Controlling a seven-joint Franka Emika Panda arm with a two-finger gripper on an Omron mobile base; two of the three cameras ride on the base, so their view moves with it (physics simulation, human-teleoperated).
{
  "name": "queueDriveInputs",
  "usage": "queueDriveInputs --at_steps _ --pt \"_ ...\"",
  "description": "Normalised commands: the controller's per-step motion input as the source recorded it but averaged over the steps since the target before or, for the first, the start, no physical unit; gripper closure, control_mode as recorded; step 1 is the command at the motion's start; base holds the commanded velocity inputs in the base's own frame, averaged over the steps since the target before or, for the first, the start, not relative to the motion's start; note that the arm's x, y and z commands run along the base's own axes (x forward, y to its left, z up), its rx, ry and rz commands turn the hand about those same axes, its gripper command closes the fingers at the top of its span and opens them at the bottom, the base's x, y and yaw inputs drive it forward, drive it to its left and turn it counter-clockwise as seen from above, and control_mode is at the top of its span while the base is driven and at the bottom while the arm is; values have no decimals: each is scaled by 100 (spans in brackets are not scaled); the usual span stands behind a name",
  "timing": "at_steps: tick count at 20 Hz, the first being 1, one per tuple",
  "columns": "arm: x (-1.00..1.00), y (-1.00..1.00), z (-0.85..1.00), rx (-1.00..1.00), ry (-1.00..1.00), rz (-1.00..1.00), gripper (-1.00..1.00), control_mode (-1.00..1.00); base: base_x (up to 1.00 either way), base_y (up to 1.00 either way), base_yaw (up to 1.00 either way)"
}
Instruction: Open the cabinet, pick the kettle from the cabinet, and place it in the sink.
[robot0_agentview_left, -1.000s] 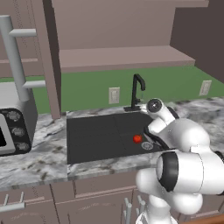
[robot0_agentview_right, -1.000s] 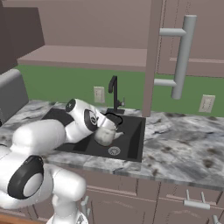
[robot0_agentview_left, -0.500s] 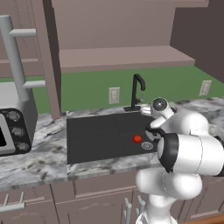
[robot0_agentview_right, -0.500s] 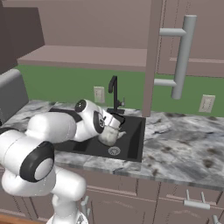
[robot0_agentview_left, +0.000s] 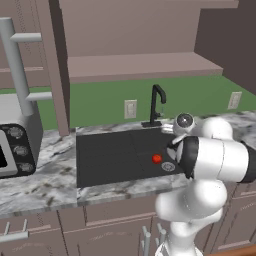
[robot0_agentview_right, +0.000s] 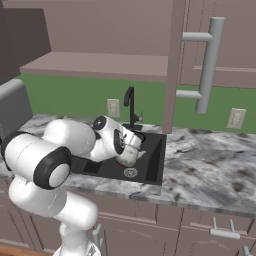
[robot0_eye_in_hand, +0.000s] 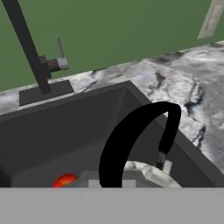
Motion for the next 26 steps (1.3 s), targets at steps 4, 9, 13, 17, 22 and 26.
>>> queueDriveInputs --at_steps 4,9,13,17,22,26 --pt "26 -1 -18 0 0 0 100 -100 0 0 0" --pt "22 0 -23 0 0 0 100 -100 0 0 0" --pt "25 -1 -26 0 0 0 100 -100 0 0 0" --pt "24 -2 -27 0 0 0 100 -100 0 0 0" --pt "10 -3 -32 0 0 0 100 -100 0 0 0" --pt "10 0 -33 0 0 0 100 -100 0 0 0"
